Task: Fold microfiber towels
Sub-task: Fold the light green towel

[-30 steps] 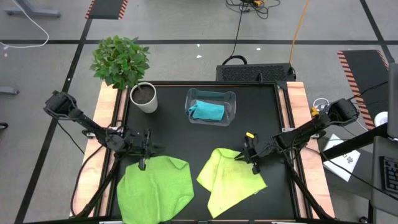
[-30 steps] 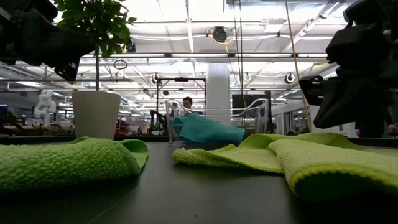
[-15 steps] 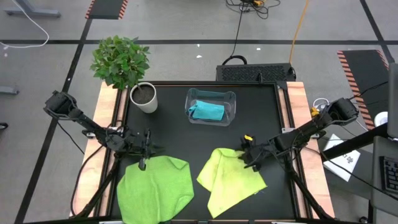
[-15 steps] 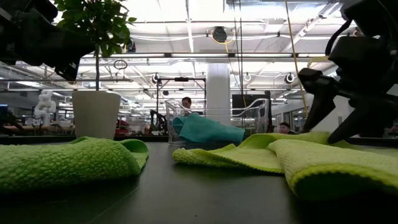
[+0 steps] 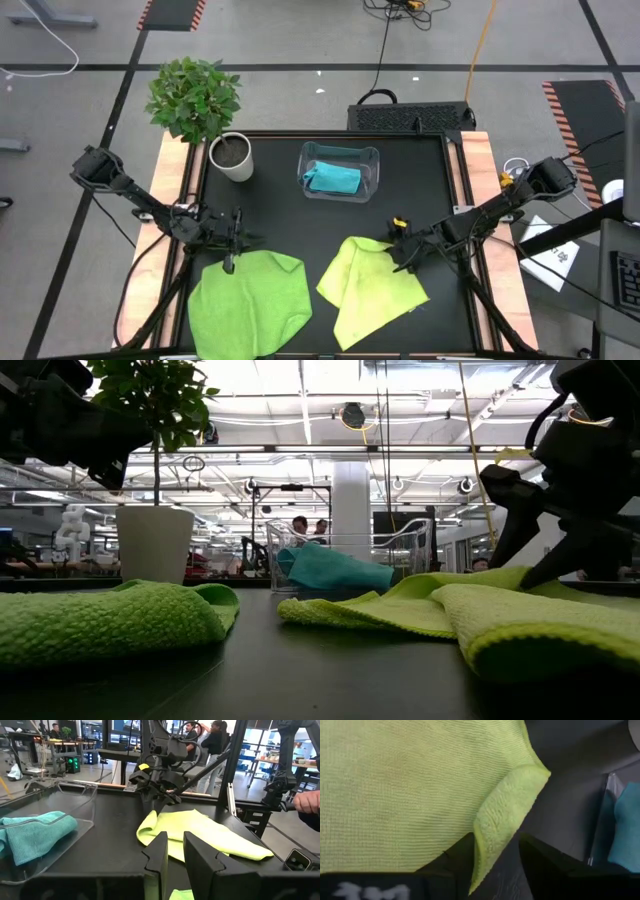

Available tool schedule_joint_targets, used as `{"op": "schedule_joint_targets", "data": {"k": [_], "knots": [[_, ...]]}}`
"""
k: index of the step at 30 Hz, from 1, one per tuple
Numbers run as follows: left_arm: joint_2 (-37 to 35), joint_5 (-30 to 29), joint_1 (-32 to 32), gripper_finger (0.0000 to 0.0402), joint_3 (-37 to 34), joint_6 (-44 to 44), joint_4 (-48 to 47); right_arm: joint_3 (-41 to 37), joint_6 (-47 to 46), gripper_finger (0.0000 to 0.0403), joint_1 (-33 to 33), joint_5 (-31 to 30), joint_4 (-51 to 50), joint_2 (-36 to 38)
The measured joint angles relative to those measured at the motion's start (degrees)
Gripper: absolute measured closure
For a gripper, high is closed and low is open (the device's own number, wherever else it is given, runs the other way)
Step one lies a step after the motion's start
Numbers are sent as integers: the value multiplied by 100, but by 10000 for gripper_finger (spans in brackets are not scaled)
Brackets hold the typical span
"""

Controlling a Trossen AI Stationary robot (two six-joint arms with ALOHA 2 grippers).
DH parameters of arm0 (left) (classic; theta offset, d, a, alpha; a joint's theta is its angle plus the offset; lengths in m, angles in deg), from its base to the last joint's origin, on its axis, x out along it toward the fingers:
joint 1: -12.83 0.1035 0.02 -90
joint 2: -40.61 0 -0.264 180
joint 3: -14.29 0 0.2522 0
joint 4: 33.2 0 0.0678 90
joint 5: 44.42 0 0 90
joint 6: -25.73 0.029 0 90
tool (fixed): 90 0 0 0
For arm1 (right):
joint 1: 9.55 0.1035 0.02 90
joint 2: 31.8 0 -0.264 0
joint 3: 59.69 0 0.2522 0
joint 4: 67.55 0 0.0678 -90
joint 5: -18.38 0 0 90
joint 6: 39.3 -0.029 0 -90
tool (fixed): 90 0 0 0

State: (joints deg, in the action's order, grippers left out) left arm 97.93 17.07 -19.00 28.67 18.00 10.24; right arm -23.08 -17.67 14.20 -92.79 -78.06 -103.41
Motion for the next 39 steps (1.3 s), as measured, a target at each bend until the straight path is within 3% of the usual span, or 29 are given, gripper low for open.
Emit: {"op": "schedule_joint_targets", "data": {"k": [9, 18, 24, 33, 39], "knots": [[0, -5, 0, 339, 0, -2, 3, -4, -456, 395, -107, 82, 66, -140], [0, -453, 136, 339, 0, -865, 1, -4, -674, 401, -241, -144, 681, -87], [124, -430, 472, 339, 99, -1193, -19, 213, -553, 402, -310, -151, 847, -79], [1164, 724, 802, 334, 1003, -617, -51, 646, -562, 402, -306, -133, 392, -1], [2055, 942, 892, 270, 1585, -459, -47, 654, -712, 402, -265, -117, 272, 142]]}}
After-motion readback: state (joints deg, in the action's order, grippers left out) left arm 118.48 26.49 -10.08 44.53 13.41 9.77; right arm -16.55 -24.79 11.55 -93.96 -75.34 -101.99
